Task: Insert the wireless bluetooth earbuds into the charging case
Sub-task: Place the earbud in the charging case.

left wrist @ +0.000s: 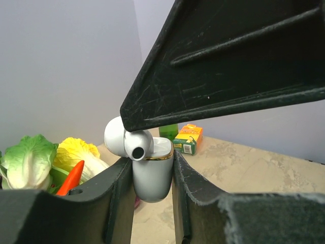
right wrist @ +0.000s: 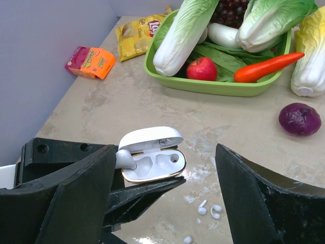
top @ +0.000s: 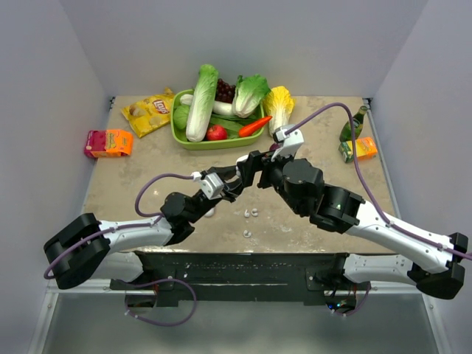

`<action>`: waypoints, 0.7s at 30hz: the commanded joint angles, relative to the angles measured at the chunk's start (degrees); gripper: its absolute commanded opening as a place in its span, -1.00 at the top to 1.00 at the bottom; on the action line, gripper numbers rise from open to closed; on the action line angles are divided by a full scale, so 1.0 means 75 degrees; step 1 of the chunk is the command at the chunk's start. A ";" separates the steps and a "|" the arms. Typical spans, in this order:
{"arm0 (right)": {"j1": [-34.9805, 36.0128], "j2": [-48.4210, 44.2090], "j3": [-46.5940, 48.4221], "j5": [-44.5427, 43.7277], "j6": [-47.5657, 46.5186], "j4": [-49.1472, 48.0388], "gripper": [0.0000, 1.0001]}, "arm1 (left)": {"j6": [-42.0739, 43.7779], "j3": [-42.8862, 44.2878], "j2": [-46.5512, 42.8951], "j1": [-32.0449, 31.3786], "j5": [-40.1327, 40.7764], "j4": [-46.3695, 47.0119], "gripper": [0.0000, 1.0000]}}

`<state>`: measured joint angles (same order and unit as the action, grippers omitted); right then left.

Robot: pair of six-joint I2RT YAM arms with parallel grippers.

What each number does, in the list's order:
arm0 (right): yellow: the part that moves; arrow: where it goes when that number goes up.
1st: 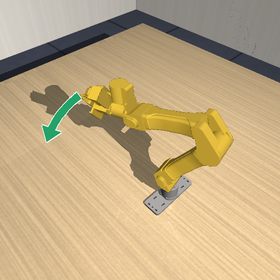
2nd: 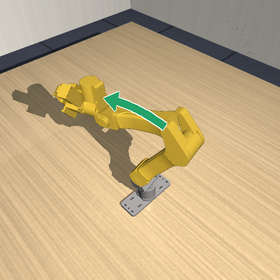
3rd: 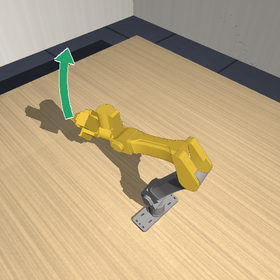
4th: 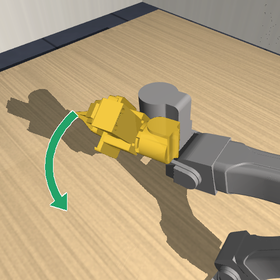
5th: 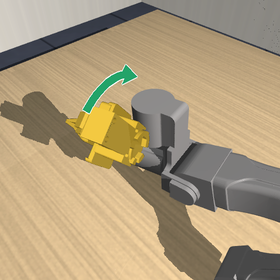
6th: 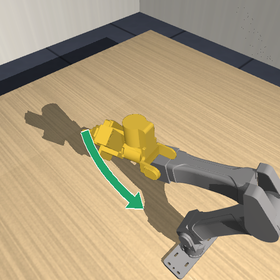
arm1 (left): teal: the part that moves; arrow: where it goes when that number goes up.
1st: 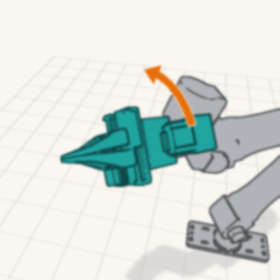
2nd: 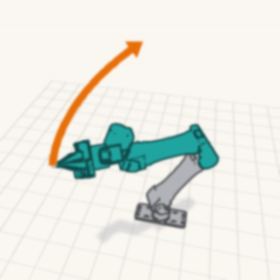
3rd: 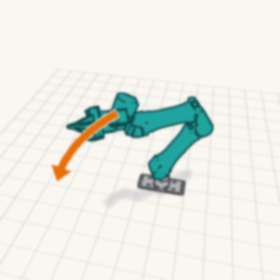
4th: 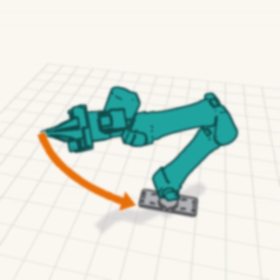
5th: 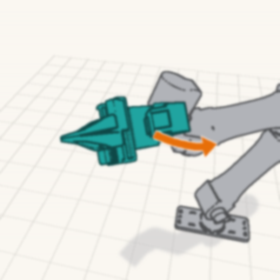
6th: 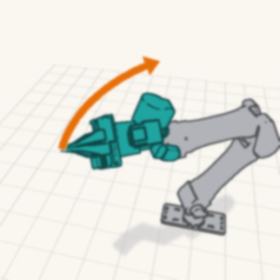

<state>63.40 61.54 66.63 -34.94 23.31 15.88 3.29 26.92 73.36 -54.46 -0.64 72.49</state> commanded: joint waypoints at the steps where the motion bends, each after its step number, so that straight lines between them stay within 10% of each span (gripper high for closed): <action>1: 0.0043 -0.0189 0.0022 -0.0017 0.0091 -0.0288 -0.64 | 0.0253 0.0266 -0.0207 -0.0052 0.0250 0.2136 1.00; 21: 0.0055 0.0034 0.0128 0.0030 0.0208 -0.0207 -0.64 | 0.0148 0.0349 -0.0055 -0.0052 0.0332 0.2018 1.00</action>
<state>63.40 63.09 66.65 -33.41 23.66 15.42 3.70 27.55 73.38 -54.52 1.61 72.73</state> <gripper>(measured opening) 0.821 0.347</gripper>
